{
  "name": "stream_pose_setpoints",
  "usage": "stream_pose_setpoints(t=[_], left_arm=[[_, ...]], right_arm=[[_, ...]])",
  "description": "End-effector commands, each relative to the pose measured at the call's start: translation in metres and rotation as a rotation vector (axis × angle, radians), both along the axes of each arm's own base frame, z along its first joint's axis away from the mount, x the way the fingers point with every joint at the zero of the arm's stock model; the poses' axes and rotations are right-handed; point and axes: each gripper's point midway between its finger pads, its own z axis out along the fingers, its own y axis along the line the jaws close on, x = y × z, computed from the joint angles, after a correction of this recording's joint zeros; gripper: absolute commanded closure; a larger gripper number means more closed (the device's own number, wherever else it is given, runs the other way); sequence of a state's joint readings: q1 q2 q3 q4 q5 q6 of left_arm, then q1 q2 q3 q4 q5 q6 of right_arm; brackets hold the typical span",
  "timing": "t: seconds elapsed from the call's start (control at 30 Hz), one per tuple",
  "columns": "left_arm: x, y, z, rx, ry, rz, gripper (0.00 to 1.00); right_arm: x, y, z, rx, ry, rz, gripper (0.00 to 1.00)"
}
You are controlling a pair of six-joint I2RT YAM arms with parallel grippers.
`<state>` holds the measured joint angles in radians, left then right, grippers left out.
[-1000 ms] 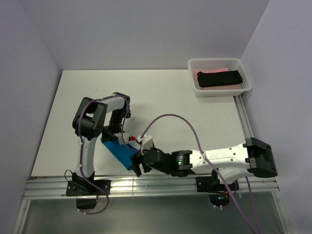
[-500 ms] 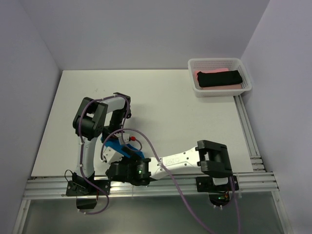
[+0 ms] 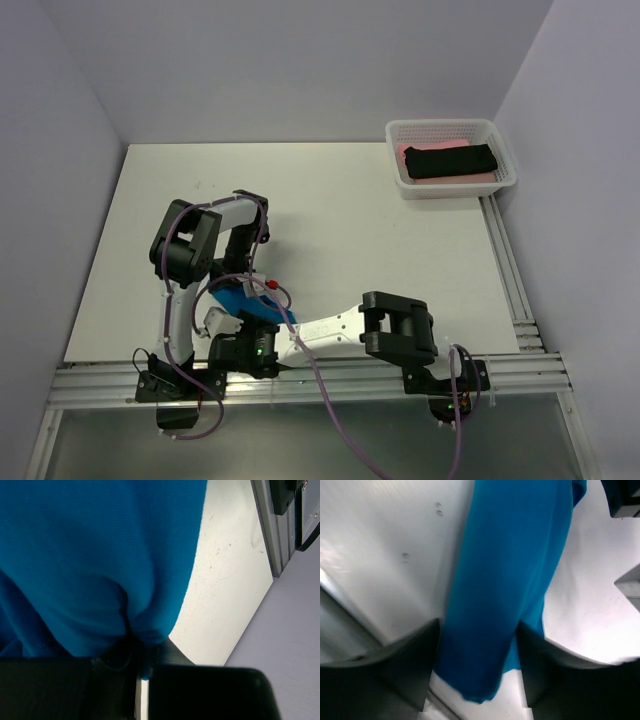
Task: Roll the t-shirts
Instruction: Roll the tshirt
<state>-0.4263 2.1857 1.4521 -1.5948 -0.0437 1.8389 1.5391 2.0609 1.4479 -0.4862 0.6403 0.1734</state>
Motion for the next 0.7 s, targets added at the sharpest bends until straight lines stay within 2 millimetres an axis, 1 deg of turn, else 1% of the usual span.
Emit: stream_pose_setpoints(t=[0.0, 0.03, 0.07, 0.1, 0.13, 0.17, 0.2, 0.23, 0.3, 0.33, 0.37, 0.4, 0.43, 0.47, 0.5, 0.57, 0.67], left_arm=[[0.03, -0.008, -0.047, -0.071, -0.117, -0.061, 1.0], [0.029, -0.008, -0.047, -0.071, -0.114, -0.059, 1.0], [0.03, -0.008, -0.048, -0.072, -0.115, -0.058, 1.0], [0.03, -0.008, -0.047, -0.071, -0.117, -0.056, 1.0], [0.03, -0.008, -0.047, -0.069, -0.118, -0.056, 1.0], [0.03, -0.008, -0.046, -0.072, -0.122, -0.055, 1.0], [0.03, -0.008, -0.045, -0.076, -0.122, -0.054, 1.0], [0.03, -0.01, -0.044, -0.083, -0.124, -0.05, 1.0], [0.032, -0.012, -0.041, -0.095, -0.135, -0.05, 1.0], [0.033, -0.013, -0.041, -0.105, -0.137, -0.05, 1.0], [0.035, -0.014, -0.038, -0.112, -0.146, -0.048, 1.0], [0.035, -0.015, -0.038, -0.117, -0.149, -0.047, 1.0], [0.037, -0.018, -0.036, -0.129, -0.159, -0.044, 1.0], [0.038, -0.018, -0.034, -0.136, -0.164, -0.039, 0.99], [0.039, -0.019, -0.033, -0.144, -0.166, -0.045, 0.96], [0.042, -0.023, -0.029, -0.171, -0.181, -0.036, 0.89], [0.047, -0.029, -0.022, -0.213, -0.202, -0.025, 0.77]], right_arm=[[0.015, -0.001, 0.001, 0.009, -0.015, -0.043, 0.41], [0.016, -0.001, 0.001, 0.028, -0.007, -0.052, 0.58], [0.016, -0.001, 0.0, 0.039, 0.002, -0.053, 0.66], [0.012, -0.001, -0.001, 0.064, 0.035, -0.044, 0.85], [0.012, -0.001, -0.002, 0.092, 0.064, -0.057, 0.95], [0.011, -0.001, -0.003, 0.117, 0.092, -0.057, 1.0], [0.008, -0.01, -0.004, 0.138, 0.129, -0.054, 1.0], [0.0, -0.001, -0.003, 0.213, 0.196, -0.032, 1.0], [0.0, -0.006, -0.001, 0.308, 0.258, -0.029, 1.0], [-0.006, -0.005, -0.001, 0.349, 0.316, -0.02, 1.0], [-0.006, -0.018, -0.004, 0.368, 0.339, -0.029, 1.0], [-0.007, -0.012, 0.0, 0.432, 0.36, -0.03, 1.0], [-0.011, -0.011, 0.0, 0.459, 0.394, -0.017, 1.0], [-0.009, -0.013, 0.004, 0.489, 0.405, -0.021, 1.0], [-0.011, -0.015, -0.002, 0.508, 0.425, -0.021, 1.0], [-0.016, -0.017, -0.006, 0.525, 0.469, -0.005, 1.0], [-0.022, -0.012, -0.007, 0.55, 0.526, 0.027, 1.0]])
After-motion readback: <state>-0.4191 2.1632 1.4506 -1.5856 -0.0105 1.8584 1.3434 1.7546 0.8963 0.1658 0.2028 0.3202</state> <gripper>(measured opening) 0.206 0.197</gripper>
